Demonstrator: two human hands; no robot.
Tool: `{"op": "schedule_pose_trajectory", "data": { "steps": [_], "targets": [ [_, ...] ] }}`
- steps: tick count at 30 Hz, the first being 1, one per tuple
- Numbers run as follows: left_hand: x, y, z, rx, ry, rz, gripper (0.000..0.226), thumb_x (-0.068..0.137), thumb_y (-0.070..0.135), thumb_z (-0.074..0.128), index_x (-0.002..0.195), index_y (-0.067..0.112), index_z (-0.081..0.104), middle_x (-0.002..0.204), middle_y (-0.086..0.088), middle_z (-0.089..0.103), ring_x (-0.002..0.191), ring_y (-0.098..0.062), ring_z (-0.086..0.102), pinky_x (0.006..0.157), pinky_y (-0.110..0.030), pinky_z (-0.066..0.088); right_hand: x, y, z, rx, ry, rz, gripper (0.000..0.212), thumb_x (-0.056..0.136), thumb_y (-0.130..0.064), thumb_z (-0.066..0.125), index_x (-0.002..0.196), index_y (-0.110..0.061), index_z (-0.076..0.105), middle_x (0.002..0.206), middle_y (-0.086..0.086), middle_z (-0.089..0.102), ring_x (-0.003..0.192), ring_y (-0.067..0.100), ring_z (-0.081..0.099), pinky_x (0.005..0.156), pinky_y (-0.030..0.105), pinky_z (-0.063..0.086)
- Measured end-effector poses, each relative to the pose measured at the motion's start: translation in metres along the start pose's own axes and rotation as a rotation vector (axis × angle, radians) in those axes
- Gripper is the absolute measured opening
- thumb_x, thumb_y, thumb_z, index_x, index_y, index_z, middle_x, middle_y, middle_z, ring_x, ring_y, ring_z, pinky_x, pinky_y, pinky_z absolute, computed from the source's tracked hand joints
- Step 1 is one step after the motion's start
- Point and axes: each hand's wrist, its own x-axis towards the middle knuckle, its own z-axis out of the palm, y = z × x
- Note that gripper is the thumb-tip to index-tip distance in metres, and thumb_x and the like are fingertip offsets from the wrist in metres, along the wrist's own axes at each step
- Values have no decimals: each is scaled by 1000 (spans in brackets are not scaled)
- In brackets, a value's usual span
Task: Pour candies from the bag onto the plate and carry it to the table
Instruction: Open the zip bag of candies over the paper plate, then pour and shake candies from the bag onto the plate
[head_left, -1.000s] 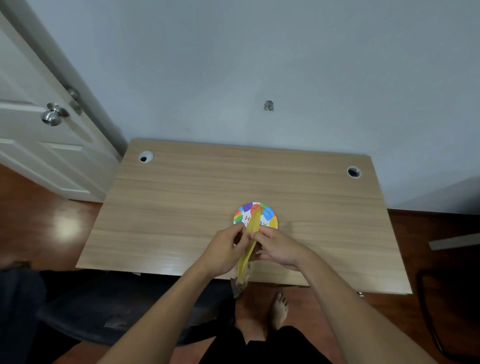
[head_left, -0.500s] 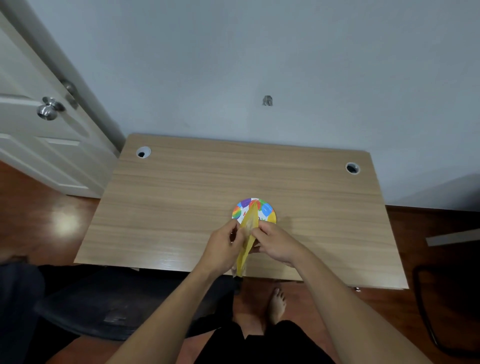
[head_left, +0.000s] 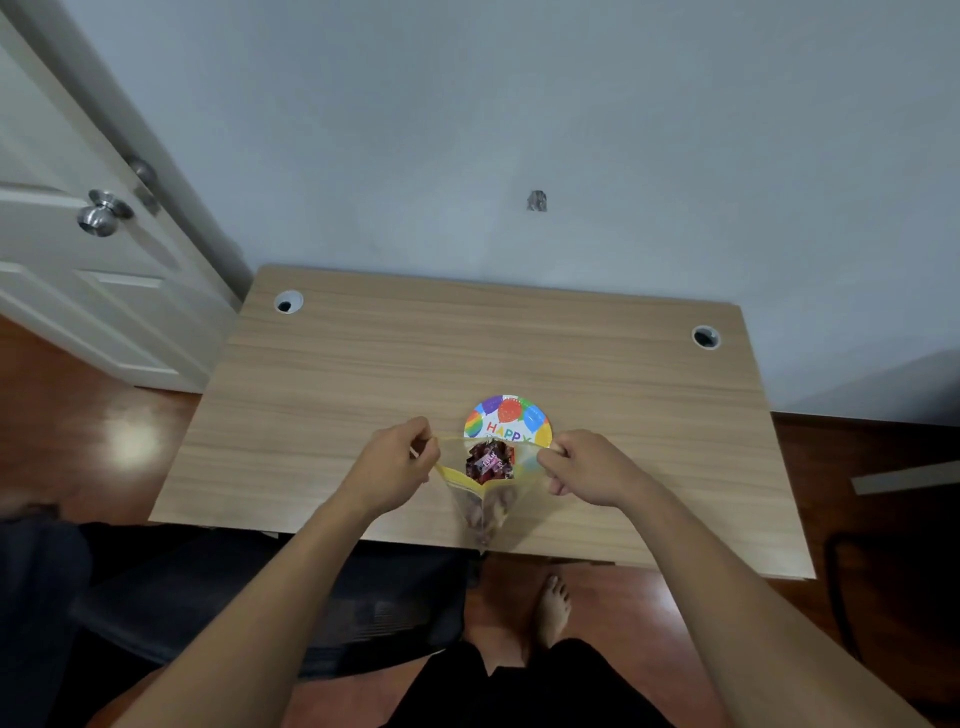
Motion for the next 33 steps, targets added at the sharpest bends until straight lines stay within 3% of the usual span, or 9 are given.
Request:
{"op": "schedule_pose_trajectory", "data": {
  "steps": [3,9,14,17,20,23,25,28,33],
  "targets": [
    [1,-6,3,-62,0,-50,29,105,25,60,79,13,58,77,-1,72,80,-26,74,61,-34,51,-4,-13,1,62,17,-4,36,102,-28,52,70,-14,56,93,22,82,76,25,81,85,45,65],
    [1,-12,12,-358,-61,-183,31,107,34,58,91,9,62,103,-5,81,99,-23,78,85,-51,64,-6,-27,3,147,8,-6,40,103,-32,46,72,-8,57,78,4,75,82,22,84,94,53,63],
    [-3,-6,12,-656,-91,-278,39,108,38,42,104,9,68,119,-7,77,117,-30,74,98,-51,59,-10,-38,-3,280,-3,-2,43,76,-57,48,71,-15,57,72,0,71,75,24,78,94,48,63],
    [-12,-12,19,-783,-12,-306,51,92,40,45,126,6,62,127,-8,72,129,-35,66,100,-51,56,-9,-47,-5,492,20,47,36,89,-44,55,72,-12,55,77,15,69,73,28,74,98,51,64],
    [-36,-19,38,-615,-292,-174,59,93,24,59,150,29,44,149,13,57,149,-14,46,115,-40,45,-3,-48,-4,646,62,97,27,101,-20,48,76,-9,50,73,18,64,70,31,68,97,53,65],
    [-43,-9,61,-540,-326,-61,71,96,43,80,154,47,41,148,33,56,137,18,49,109,-14,43,-4,-51,0,779,43,116,26,98,-17,52,76,-6,56,62,9,64,68,29,68,93,51,64],
    [-35,4,74,-586,-200,-6,48,99,37,77,143,41,57,133,22,71,124,9,65,101,-14,52,-6,-53,1,842,27,115,26,98,-16,53,74,-7,59,65,9,62,68,28,67,88,49,63],
    [-20,11,87,-655,-25,-46,21,110,23,62,126,33,71,120,11,80,114,-11,74,104,-45,61,-6,-50,2,804,3,110,21,98,-18,51,81,-7,58,76,13,65,71,27,68,84,46,62],
    [-16,12,73,-600,-72,-31,30,115,27,49,137,33,68,135,8,75,132,-13,68,98,-17,58,-5,-24,-3,728,46,106,46,107,-48,49,74,-16,58,81,12,70,71,25,67,73,42,55]
  ]
}}
